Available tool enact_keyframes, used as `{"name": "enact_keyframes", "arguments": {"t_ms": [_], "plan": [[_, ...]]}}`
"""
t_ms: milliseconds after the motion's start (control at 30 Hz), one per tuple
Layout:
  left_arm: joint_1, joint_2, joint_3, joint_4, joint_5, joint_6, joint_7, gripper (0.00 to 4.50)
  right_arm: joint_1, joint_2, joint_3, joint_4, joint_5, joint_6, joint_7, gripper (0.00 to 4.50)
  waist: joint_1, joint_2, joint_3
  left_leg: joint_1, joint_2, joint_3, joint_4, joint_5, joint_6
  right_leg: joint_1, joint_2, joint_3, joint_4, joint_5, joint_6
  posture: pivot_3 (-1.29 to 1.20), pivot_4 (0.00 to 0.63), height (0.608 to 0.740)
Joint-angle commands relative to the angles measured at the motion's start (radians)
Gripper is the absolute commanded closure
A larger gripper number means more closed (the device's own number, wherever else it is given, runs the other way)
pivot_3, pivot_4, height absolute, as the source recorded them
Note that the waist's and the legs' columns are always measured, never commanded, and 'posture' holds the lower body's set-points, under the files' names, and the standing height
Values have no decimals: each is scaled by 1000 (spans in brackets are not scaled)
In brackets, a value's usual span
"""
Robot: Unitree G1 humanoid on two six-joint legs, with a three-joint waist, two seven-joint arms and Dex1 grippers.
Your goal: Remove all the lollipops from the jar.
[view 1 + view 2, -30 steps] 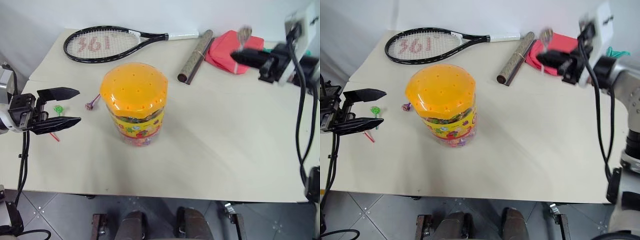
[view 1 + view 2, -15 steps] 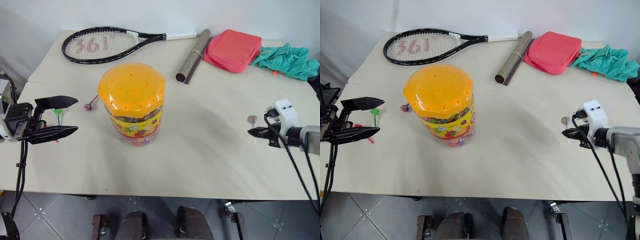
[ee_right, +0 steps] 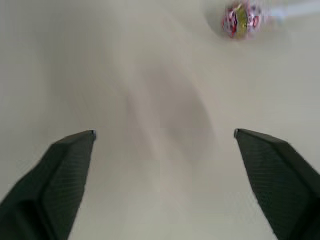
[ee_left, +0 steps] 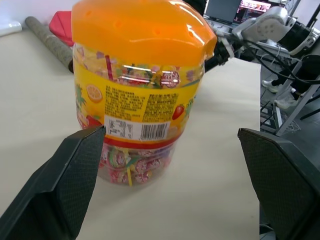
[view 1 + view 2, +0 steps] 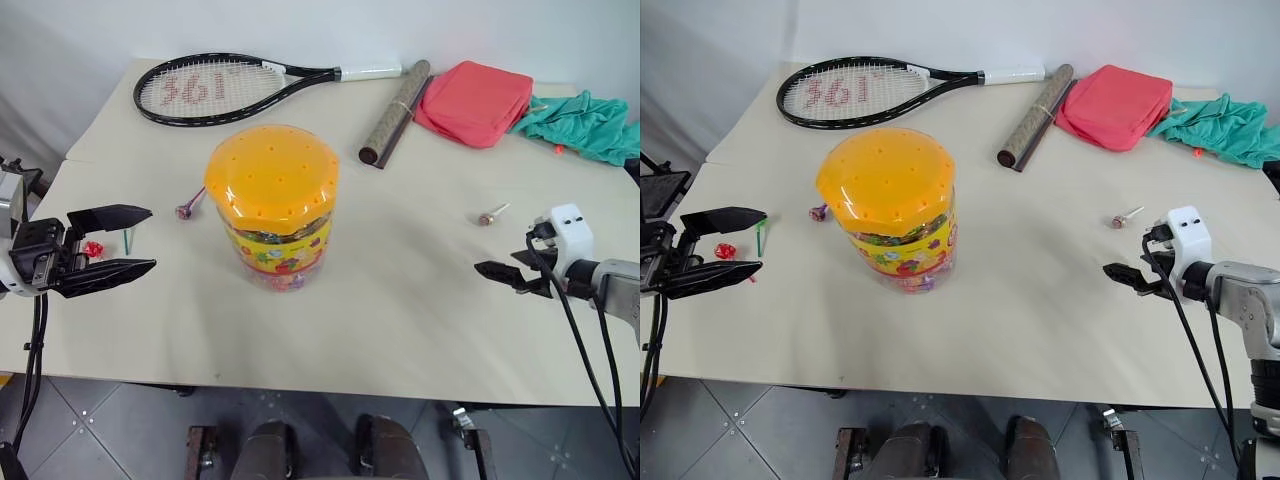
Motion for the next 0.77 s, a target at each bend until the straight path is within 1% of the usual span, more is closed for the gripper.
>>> {"name": "enact_keyframes", "arguments": {"t_ms": [33,100,167,233,300,400,433,533,600,633,767], "plan": [[9,26,43,-38,-28,8,8,0,31,11,-59,-107,54,-45,52,15,3,0,0,0,0,0,0,0,0,0,0,0,0,0,0,0,150,740],[17,24,45,-43,-27,16,18,0,44,25,-64,-148,72,-70,71,15,4,0,0,0,0,0,0,0,0,1,0,0,0,0,0,0,150,740],[28,7,51,-39,-5,37,98,0,61,60,-50,-215,89,-138,102,15,2,0,0,0,0,0,0,0,0,1,0,0,0,0,0,0,150,740],[57,-25,62,-23,22,40,190,0,107,76,9,-288,80,-216,162,15,2,0,0,0,0,-1,0,0,0,0,0,0,0,0,0,0,150,740],[84,-38,61,-21,39,49,250,0,142,76,57,-317,59,-258,200,15,2,0,0,1,0,-3,0,0,0,1,0,1,0,0,0,0,150,740],[146,-74,59,-42,95,40,371,0,184,105,118,-343,45,-297,209,15,2,0,-1,2,0,-3,0,0,0,1,0,1,0,0,0,0,150,740],[165,-92,63,-52,101,18,385,0,193,114,132,-353,47,-304,211,15,2,0,0,2,0,-4,0,0,0,1,0,1,0,0,0,0,150,740],[228,-141,78,-78,57,19,363,0,241,130,179,-388,28,-358,236,15,4,0,-1,1,0,-6,0,0,0,1,0,1,0,0,0,0,150,740],[272,-169,77,-97,66,-9,359,0,268,136,207,-404,0,-407,247,15,5,-1,-1,2,0,-8,0,0,0,1,0,1,0,0,0,0,150,740],[291,-181,77,-109,69,-25,355,0,273,145,213,-404,-8,-421,240,15,4,-1,-1,2,0,-8,0,0,0,2,0,1,0,0,0,0,150,740],[348,-262,65,-171,76,-105,369,0,257,275,204,-377,-33,-438,84,15,4,-1,-1,3,0,-8,1,0,0,3,0,1,0,0,0,0,150,740]]}}
